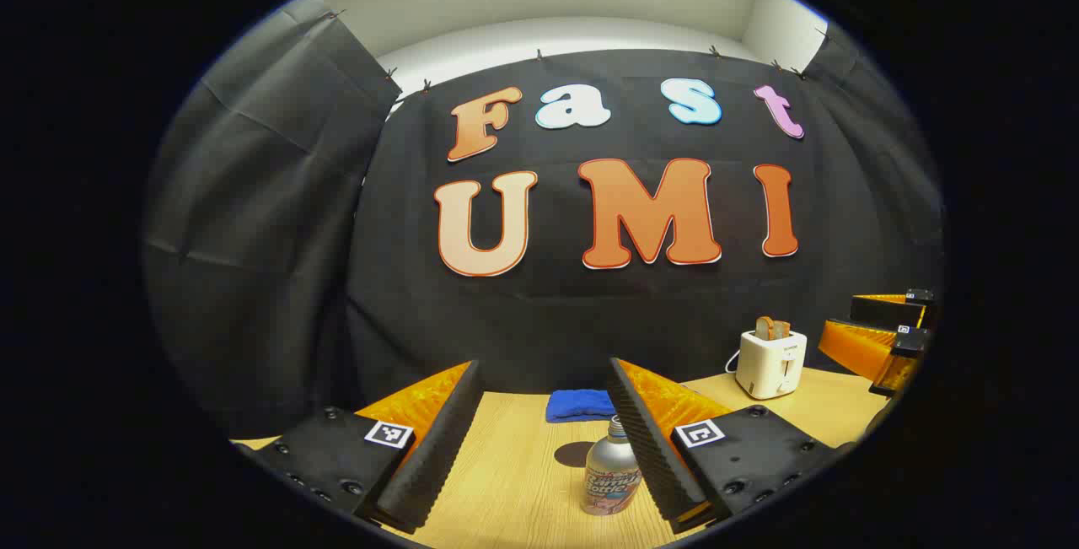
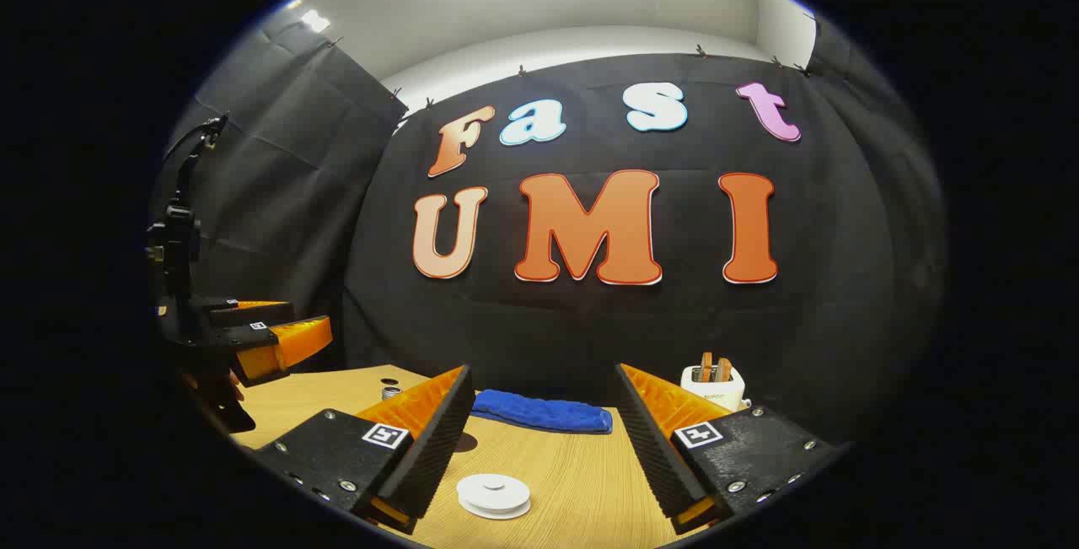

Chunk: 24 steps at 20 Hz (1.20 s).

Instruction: Open the teacup lid with one hand, grasp the water bottle and pour water into the teacup with the other hand; after pouring, place the water bottle on the coaster and then close the teacup lid.

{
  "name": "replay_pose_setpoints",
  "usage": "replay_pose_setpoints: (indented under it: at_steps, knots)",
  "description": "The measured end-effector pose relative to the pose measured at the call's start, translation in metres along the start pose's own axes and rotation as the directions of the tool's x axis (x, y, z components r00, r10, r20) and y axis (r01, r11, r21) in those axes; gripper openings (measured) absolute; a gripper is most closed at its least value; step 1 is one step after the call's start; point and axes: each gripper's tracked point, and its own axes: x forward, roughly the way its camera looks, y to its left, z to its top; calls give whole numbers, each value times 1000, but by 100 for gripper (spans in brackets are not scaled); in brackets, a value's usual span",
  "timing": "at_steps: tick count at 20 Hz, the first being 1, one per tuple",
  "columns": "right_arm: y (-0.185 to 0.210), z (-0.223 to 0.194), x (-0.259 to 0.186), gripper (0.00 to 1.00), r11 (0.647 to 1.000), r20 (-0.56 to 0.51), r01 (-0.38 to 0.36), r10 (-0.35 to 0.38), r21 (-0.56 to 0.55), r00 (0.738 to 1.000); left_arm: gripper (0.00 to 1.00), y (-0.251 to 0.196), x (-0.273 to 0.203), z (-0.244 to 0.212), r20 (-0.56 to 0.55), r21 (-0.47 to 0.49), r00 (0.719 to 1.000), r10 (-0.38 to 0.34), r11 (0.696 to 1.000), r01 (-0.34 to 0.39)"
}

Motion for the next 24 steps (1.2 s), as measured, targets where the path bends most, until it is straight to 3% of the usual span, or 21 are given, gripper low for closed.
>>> replay_pose_setpoints:
  at_steps: [5,16,19,21,22,23,24]
  knots:
    - [0,1,0,98,1000,3,-5,5,-5,1000,97,6,-2,3,8,-4,1000,16,1000,-16]
    - [1,4,0,99,1000,14,-10,10,2,1000,94,10,-2,16,45,-5,999,24,1000,-24]
    - [0,0,0,98,1000,7,-7,7,0,1000,100,7,2,3,17,-21,1000,9,1000,-9]
    - [1,-2,2,99,1000,-5,-6,6,-3,1000,94,7,2,-4,2,-41,1000,3,999,-3]
    - [1,-4,2,99,1000,-13,-10,10,-3,1000,94,8,2,-6,7,-42,1000,3,999,-3]
    - [2,-7,3,99,1000,-21,-17,17,-3,1000,100,10,2,-8,7,-37,1000,3,999,-3]
    - [2,-15,6,99,1000,-36,-21,21,0,999,94,9,2,-13,5,-35,1000,-1,999,1]
